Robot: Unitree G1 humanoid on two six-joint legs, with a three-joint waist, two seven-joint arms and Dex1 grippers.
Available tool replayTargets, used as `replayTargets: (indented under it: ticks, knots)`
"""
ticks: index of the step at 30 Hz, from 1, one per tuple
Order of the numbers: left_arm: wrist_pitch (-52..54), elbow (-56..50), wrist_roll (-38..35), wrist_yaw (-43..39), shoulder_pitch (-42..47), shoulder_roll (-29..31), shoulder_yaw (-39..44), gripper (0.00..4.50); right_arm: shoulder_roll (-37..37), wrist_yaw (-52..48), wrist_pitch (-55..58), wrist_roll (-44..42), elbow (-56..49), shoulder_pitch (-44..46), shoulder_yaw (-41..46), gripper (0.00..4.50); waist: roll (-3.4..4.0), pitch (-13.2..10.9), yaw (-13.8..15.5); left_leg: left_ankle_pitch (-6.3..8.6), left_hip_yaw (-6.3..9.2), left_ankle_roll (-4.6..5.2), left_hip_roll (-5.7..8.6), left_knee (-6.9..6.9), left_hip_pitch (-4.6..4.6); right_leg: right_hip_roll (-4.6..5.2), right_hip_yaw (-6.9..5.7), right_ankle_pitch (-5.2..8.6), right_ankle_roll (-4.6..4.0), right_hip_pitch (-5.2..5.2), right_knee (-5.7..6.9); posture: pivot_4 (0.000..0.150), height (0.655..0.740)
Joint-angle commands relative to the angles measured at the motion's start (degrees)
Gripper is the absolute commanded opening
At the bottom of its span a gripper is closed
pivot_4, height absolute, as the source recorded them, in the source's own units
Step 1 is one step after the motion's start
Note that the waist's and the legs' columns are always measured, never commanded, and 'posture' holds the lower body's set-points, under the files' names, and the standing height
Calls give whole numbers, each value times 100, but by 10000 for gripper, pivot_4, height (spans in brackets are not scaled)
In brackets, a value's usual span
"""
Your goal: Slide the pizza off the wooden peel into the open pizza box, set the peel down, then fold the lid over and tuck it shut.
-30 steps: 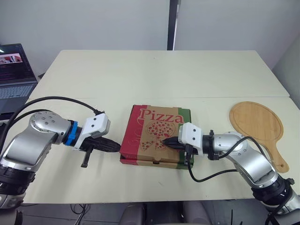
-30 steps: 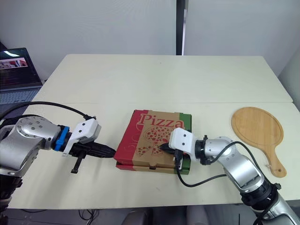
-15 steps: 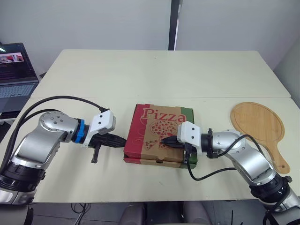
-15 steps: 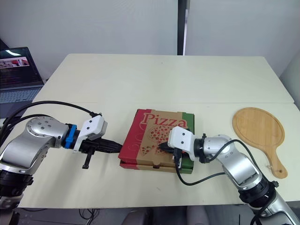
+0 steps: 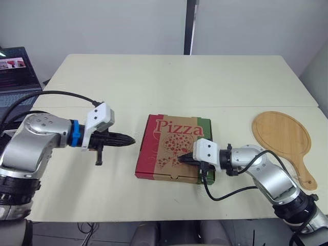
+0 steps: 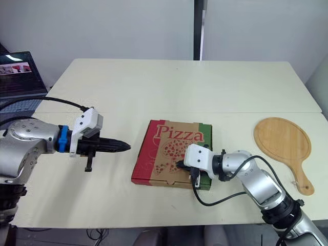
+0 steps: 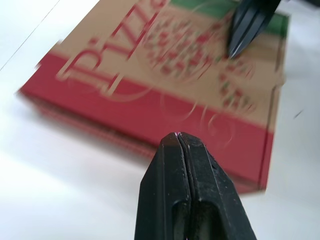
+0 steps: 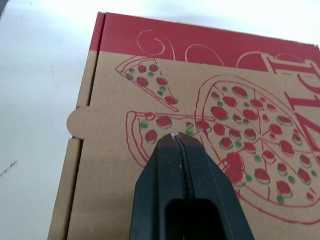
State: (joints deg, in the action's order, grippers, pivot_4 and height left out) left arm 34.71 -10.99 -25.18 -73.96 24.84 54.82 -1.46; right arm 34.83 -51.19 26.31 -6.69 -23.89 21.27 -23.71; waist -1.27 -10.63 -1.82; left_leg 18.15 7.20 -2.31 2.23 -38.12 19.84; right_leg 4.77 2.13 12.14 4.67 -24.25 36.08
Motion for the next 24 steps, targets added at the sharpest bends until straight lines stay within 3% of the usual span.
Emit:
replayTargets:
  ticks: [1,9,16,20,24]
  knots:
    - [-119,-178,281,373,-130,-314,-406,0,13,22,-169,117,1,-45,32,274,0,0,2,0,0,-1,0,0,-1,0,1,0,0,0,1,1500,7400]
    - [-452,271,905,730,-336,-755,-1069,0,10,121,-421,184,223,-320,134,274,5,14,18,0,0,0,1,-1,-8,1,1,-1,-1,11,-1,1500,7400]
    - [-175,210,216,914,-478,-828,-89,0,-108,390,-481,-169,-249,-386,810,274,4,24,16,0,2,0,0,-3,-9,1,1,-1,0,11,0,1500,7400]
    - [-432,640,452,1721,-665,-865,618,0,-46,965,-178,-303,-338,-527,1945,274,4,24,19,0,6,-1,0,0,-7,1,0,-1,-1,5,1,1500,7400]
    - [-351,488,588,2162,-1065,-1066,597,0,187,1280,-194,72,20,-830,2354,274,4,24,27,0,4,-1,3,4,-6,4,1,-1,-1,6,-5,1500,7400]
